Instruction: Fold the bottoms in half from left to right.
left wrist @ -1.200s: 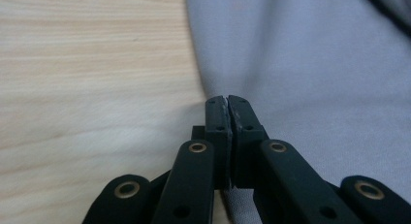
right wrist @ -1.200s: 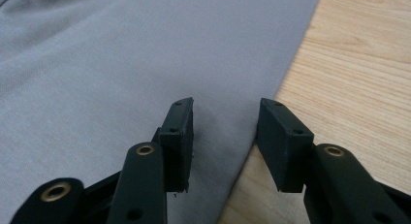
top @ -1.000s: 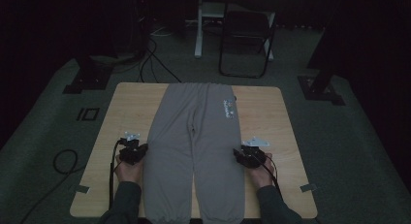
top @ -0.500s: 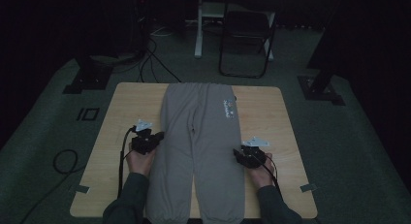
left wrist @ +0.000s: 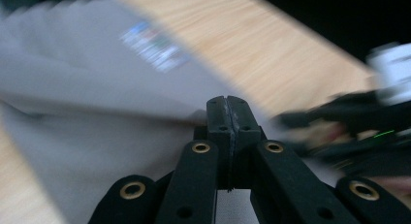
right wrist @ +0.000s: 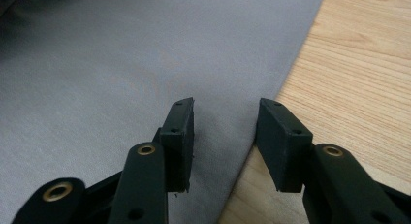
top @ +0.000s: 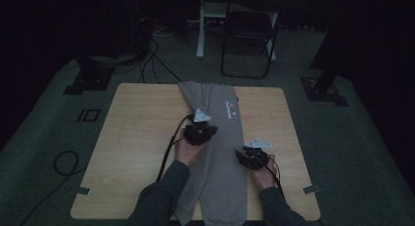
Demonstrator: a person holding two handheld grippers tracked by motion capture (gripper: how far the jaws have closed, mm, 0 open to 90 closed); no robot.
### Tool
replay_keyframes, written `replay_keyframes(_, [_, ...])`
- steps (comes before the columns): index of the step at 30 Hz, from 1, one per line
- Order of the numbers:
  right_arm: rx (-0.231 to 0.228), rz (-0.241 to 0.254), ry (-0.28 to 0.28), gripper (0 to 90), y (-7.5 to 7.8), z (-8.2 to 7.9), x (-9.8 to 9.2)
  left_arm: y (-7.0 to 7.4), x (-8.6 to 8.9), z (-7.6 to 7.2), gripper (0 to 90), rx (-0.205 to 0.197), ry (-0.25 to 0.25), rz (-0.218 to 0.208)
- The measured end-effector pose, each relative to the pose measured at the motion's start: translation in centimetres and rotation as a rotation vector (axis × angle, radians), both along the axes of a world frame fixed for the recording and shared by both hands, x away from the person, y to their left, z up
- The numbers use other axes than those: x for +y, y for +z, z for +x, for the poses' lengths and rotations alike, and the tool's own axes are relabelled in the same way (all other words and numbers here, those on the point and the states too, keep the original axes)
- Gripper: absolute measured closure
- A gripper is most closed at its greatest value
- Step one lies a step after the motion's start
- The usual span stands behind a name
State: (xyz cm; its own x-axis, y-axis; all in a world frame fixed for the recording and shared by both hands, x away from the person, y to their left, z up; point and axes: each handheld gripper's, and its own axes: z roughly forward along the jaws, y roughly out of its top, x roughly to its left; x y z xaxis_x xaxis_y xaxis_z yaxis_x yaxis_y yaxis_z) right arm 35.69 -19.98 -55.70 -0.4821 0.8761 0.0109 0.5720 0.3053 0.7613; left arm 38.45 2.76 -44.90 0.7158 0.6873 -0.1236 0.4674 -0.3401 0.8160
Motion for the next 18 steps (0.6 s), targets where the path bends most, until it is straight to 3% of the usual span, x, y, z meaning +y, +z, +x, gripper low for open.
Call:
replay_keyframes(1, [-0.001,-0.001,0.001,58.5,0.0,0.0,0.0,-0.1,-1.6,0.0,89.6,0.005,-0.037,-0.007])
replay_keyframes(3, [-0.001,0.000,0.000,58.5,0.0,0.0,0.0,-1.1,-2.9,0.2,89.4,0.017,-0.064,0.026])
replay_keyframes(4, [0.001,0.001,0.000,58.5,0.0,0.0,0.0,-1.1,-2.9,0.2,88.7,0.017,-0.064,0.026])
replay_keyframes(6, [0.001,0.002,0.005,57.9,0.0,0.0,-0.1,-3.0,-3.0,0.9,80.0,0.072,-0.068,0.024])
replay_keyframes(9, [0.003,-0.001,0.009,55.3,0.0,0.1,-0.3,-4.1,-1.1,1.4,72.6,0.109,-0.040,-0.005])
replay_keyframes(13, [0.030,-0.013,0.005,52.6,0.3,0.2,-0.2,-4.9,2.4,1.6,69.2,0.117,0.041,0.011])
replay_keyframes(14, [0.033,-0.021,0.003,52.7,0.5,0.3,-0.1,-4.9,2.4,1.6,68.7,0.117,0.041,0.011])
replay_keyframes(15, [0.024,-0.013,0.004,53.6,0.7,0.3,0.1,-5.5,4.0,1.7,68.0,0.128,0.075,0.032])
replay_keyframes(18, [0.005,0.024,0.017,54.3,1.6,0.5,0.9,-6.7,5.6,1.6,64.9,0.154,0.109,0.065])
